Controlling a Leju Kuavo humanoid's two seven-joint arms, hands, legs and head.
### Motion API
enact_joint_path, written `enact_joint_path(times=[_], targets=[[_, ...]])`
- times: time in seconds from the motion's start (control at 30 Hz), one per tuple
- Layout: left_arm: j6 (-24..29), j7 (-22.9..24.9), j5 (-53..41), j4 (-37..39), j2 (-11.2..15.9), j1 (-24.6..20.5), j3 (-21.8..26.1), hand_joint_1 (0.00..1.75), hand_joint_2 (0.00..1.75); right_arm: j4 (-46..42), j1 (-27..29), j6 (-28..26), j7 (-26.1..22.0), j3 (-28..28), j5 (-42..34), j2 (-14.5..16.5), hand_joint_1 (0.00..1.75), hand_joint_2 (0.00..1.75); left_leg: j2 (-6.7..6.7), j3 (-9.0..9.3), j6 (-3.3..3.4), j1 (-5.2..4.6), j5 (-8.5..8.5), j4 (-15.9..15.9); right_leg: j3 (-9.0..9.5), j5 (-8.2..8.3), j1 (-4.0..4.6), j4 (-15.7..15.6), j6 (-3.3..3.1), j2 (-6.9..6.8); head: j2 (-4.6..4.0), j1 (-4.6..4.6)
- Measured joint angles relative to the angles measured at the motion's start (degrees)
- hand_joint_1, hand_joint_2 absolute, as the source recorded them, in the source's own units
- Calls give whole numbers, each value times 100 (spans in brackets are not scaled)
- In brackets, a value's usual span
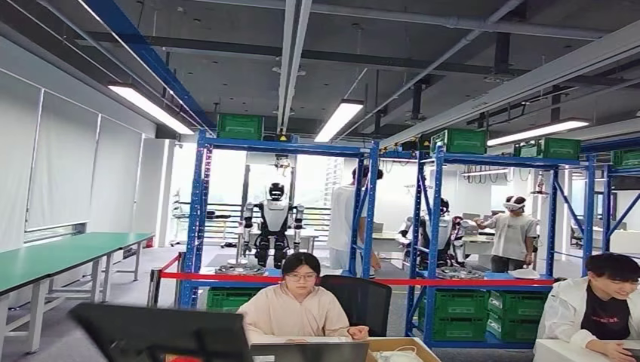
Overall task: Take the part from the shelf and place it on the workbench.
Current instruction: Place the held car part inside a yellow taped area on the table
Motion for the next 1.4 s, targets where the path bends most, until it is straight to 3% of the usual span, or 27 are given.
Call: enact_joint_path(times=[0.03,0.07,0.17,0.23,0.3,0.37,0.47,0.53,0.57,0.67,0.73,0.87,0.93,1.0,1.03,1.07,1.1,1.17,1.23,1.33,1.4], targets=[[-4,7,-1,0,-2,-3,-20,0,0,206,-40,-38,-1,-67,45,-5,175,175,-2,5,6,-3,-5,0,-67,38,1,86,-6,1,0,0],[-7,10,0,0,-7,-3,-36,0,0,377,-78,-77,-4,-128,86,-10,175,175,-7,13,10,-6,-11,0,-20,192,7,-80,-24,3,0,0],[-8,-9,25,0,-44,0,-68,0,0,781,-235,-245,-67,-325,212,-20,175,175,-26,34,4,-4,-25,-21,456,812,68,-1242,-123,13,0,1],[-6,-31,58,0,-73,20,-75,0,0,951,-296,-435,-116,-459,344,-38,175,175,-30,34,-27,10,-18,-51,603,933,118,-1605,-164,18,2,1],[-2,-52,84,0,-86,57,-75,0,0,1016,-281,-659,-114,-598,534,-73,175,175,-30,34,-72,20,-19,-75,633,945,120,-1686,-191,13,3,2],[6,-77,104,1,-99,94,-75,0,0,971,-235,-1082,-5,-737,1015,-106,175,175,-17,-15,-94,4,-133,43,692,982,92,-1802,-230,0,2,2],[31,-99,136,2,-103,140,-75,0,0,711,-65,-1833,272,-880,2052,-182,175,175,-8,-417,-93,-26,-571,936,743,989,80,-1852,-269,-12,0,2],[44,-107,150,2,-97,177,-75,0,0,540,86,-1963,380,-943,2367,-240,175,175,-6,-654,-112,-31,-665,1390,748,965,79,-1824,-275,-4,0,2],[47,-110,151,2,-96,187,-75,0,0,463,149,-1970,417,-969,2434,-261,175,175,-4,-636,-123,-28,-559,1319,749,944,74,-1796,-268,4,0,2],[51,-124,146,1,-96,171,-75,0,0,229,252,-2219,661,-1021,3017,-317,175,175,8,-207,-146,-14,-94,394,723,827,69,-1628,-202,21,0,5],[51,-131,131,2,-98,155,-76,0,0,18,323,-2556,1021,-1028,4123,-376,175,175,4,-65,-120,-26,-47,117,683,767,84,-1527,-155,25,0,-3],[50,-147,90,1,-103,146,-87,0,0,-401,641,-2849,1601,-1052,6602,-467,175,175,-5,-56,-30,-35,-41,105,650,676,70,-1430,-89,16,0,-13],[50,-159,86,0,-107,113,-94,0,0,-450,771,-2900,1727,-1051,7407,-487,175,175,-2,-52,11,-22,-35,95,472,410,34,-1000,-17,10,0,-13],[49,-166,86,0,-106,93,-106,0,0,-399,892,-2981,1887,-1025,7899,-512,175,175,-1,-52,26,-25,-37,95,133,84,-14,-257,30,6,0,-13],[44,-168,86,0,-107,90,-114,0,0,-335,939,-3020,1987,-986,7994,-529,175,175,-2,-52,28,-27,-39,95,1,7,-31,12,43,6,0,-13],[33,-172,86,1,-107,89,-125,0,0,-249,964,-3048,2094,-930,8039,-547,175,175,-2,-51,28,-28,-39,95,-40,35,-42,82,49,6,0,-13],[20,-181,86,1,-107,85,-138,0,0,-150,973,-3068,2207,-855,8062,-565,175,175,-4,-47,28,-28,-39,95,27,165,-48,-78,48,7,0,-13],[-7,-210,86,1,-108,70,-168,0,0,83,950,-3109,2474,-645,8084,-590,175,175,-6,-41,25,-26,-39,90,385,539,-47,-840,29,9,0,-13],[-36,-240,85,1,-111,48,-191,0,0,382,880,-3145,2734,-391,8090,-598,175,175,-7,-43,-4,-27,-29,76,653,739,-18,-1422,-1,14,1,-12],[-88,-267,66,2,-126,41,-227,0,0,855,787,-3145,2917,-165,8093,-605,175,175,-9,-30,-94,-4,2,15,719,781,23,-1585,-71,13,1,-11],[-115,-280,41,2,-145,48,-262,0,0,1135,733,-3125,2934,-134,8098,-597,175,175,-6,-64,-128,-7,-97,98,768,852,13,-1704,-152,-3,0,-13]])
